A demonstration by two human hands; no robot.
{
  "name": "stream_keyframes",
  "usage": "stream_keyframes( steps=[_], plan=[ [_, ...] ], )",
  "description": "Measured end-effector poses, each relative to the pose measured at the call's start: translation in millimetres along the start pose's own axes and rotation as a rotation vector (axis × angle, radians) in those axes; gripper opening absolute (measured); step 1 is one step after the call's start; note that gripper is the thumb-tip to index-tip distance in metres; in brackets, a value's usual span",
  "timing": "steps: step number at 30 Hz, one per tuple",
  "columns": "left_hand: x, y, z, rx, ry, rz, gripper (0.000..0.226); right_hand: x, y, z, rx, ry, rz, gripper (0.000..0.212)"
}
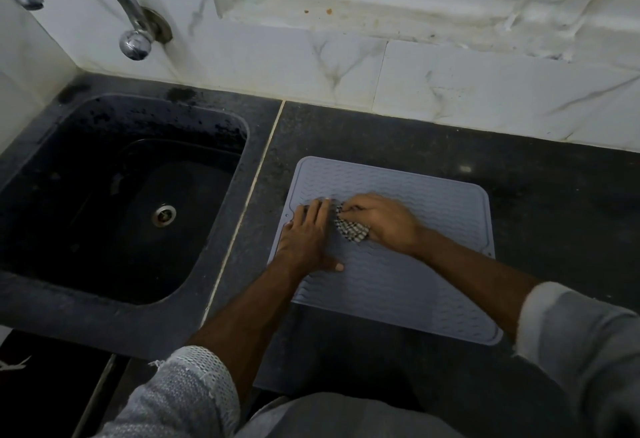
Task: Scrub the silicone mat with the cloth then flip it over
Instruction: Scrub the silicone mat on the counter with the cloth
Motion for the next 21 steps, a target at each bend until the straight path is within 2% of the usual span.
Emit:
stream_keyframes(
  steps=[3, 12, 17, 21],
  plan=[
    [0.5, -0.5, -0.3, 0.008, 0.005, 0.003, 0.135, 9.4, -19.9, 15.8, 0.064, -0.010, -0.042, 0.042],
    [2.6, 0.9, -0.9, -0.005, -0.027, -0.007, 0.132, -27.3, 2.4, -37.0, 0.043, -0.004, -0.118, 0.053],
    [9.8, 1.6, -1.7, 0.067, -0.075, -0.098, 0.118, -28.9, 3.1, -37.6, 0.010, -0.038, -0.112, 0.048],
    [40.2, 23.3, 5.3, 0.021, -0.050, -0.168, 0.106, -31.2, 0.6, -33.4, 0.046, -0.089, -0.092, 0.044]
  ],
)
Point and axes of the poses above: each hand's wrist, its own z-axis towards the middle knuckle, its own y-axis out of the back of the hand, x = y × z, the point moved 10 cm from there along z, towards the middle knuckle, and after that the axes turned 12 degrees about -x, right-handed, at the moved point
